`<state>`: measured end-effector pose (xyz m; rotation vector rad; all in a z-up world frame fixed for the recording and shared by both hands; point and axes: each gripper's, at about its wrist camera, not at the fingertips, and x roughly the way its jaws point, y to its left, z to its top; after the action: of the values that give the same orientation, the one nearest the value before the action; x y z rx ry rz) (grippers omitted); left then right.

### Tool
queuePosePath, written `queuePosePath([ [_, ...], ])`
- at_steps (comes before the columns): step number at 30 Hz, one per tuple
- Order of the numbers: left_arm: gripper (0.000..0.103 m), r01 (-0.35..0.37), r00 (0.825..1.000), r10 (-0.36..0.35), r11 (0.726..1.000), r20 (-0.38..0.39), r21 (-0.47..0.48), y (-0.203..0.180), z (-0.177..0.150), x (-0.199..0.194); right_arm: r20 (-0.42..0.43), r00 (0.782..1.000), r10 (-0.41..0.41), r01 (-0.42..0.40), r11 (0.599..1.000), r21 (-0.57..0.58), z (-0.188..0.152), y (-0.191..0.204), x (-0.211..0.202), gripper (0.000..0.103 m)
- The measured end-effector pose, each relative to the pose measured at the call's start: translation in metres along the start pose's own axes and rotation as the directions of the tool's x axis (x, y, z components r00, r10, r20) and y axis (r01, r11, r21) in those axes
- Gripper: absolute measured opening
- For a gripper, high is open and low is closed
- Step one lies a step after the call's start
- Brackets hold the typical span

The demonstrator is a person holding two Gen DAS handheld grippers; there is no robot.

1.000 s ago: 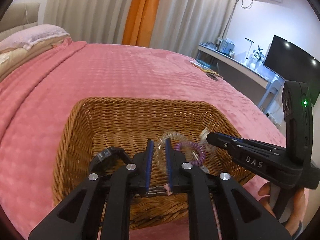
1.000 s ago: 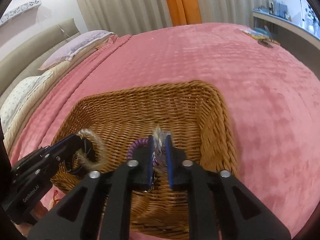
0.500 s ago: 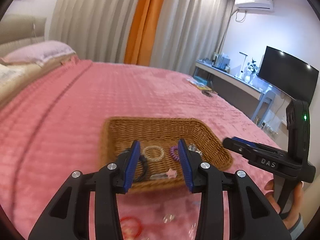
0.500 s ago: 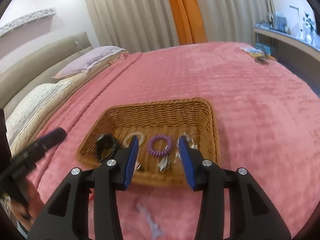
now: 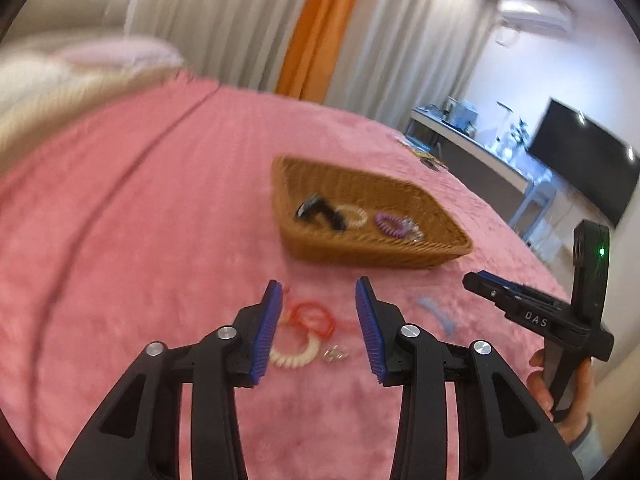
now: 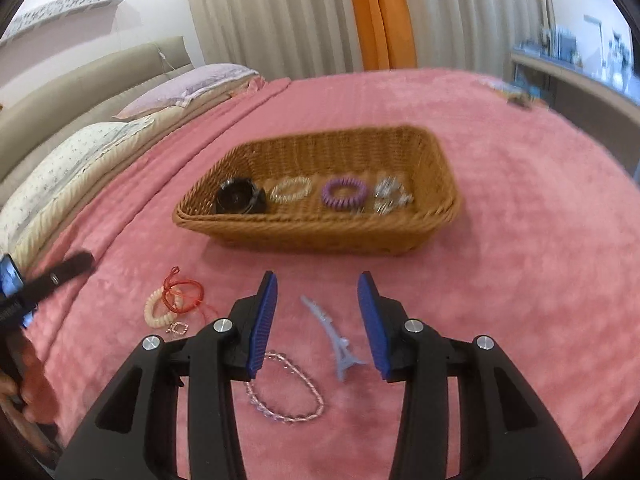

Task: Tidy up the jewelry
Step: 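Open both tools to drop the charms and bracelet into the basket, then grasp the light-blue hair clip with the right tool while the left tool grasps the cream coil hair tie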

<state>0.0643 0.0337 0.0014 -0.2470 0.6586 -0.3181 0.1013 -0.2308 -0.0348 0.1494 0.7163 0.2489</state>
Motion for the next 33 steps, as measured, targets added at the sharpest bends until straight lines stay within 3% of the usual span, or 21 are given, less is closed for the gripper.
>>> queuePosePath([
  [4,0.032,-0.019,0.999,0.018,0.999,-0.043,-0.038,0.022,-0.010,0.017,-0.020,1.000,0.014,-0.014,1.000,0.017,-0.007,-0.003,0.010,0.039],
  [7,0.032,0.019,0.996,-0.026,0.996,-0.081,-0.086,0.033,-0.019,0.033,-0.047,0.999,0.000,0.001,1.000,0.013,-0.013,-0.004,0.020,0.039],
  [9,0.032,-0.005,0.993,-0.009,0.994,-0.121,-0.109,0.039,-0.024,0.046,-0.062,0.998,-0.010,0.010,1.000,0.007,-0.014,-0.003,0.024,0.039],
  [14,0.032,-0.062,0.985,0.051,0.996,-0.166,-0.060,0.031,-0.026,0.057,-0.093,0.994,-0.058,0.055,0.998,-0.035,-0.018,0.004,0.032,0.039],
  [17,0.031,-0.110,0.971,0.104,0.994,-0.214,-0.018,0.025,-0.029,0.069,-0.114,0.990,-0.081,0.075,0.995,-0.060,-0.021,0.008,0.038,0.039],
  [23,0.018,-0.156,0.963,0.151,0.988,-0.221,-0.003,0.024,-0.029,0.072,-0.128,0.985,-0.120,0.106,0.989,-0.107,-0.025,0.015,0.042,0.038],
  [25,0.017,-0.166,0.962,0.163,0.986,-0.220,0.006,0.024,-0.029,0.072,-0.138,0.983,-0.120,0.106,0.989,-0.106,-0.026,0.014,0.045,0.034],
  [30,0.012,-0.191,0.957,0.195,0.981,-0.214,0.040,0.020,-0.030,0.071,-0.164,0.981,-0.107,0.091,0.991,-0.099,-0.027,0.012,0.050,0.012],
  [33,0.010,-0.190,0.958,0.194,0.981,-0.210,0.041,0.019,-0.031,0.069,-0.184,0.983,-0.020,0.008,0.998,-0.066,-0.027,0.006,0.050,0.009],
])
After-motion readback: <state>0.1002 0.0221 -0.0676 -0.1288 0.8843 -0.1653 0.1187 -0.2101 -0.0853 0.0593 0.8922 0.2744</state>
